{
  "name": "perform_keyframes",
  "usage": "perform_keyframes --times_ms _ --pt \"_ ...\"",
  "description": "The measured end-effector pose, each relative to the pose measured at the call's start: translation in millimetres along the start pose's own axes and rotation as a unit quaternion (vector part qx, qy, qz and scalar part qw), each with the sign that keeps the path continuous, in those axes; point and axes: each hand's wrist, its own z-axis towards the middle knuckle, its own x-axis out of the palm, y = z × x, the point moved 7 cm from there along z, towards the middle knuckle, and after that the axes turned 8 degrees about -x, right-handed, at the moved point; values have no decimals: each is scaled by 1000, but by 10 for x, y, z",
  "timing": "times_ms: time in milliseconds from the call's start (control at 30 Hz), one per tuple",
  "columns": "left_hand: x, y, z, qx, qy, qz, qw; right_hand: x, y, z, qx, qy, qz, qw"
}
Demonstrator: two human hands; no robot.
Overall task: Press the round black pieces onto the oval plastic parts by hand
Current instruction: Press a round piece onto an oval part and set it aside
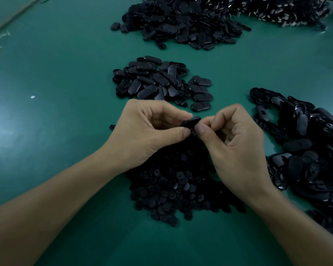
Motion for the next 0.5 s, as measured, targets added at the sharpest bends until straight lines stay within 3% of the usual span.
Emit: perform_keyframes --times_ms 500 --pt "46 -2 -34 52 -26 82 995 -24 91 13 -32 -5 -60 998"
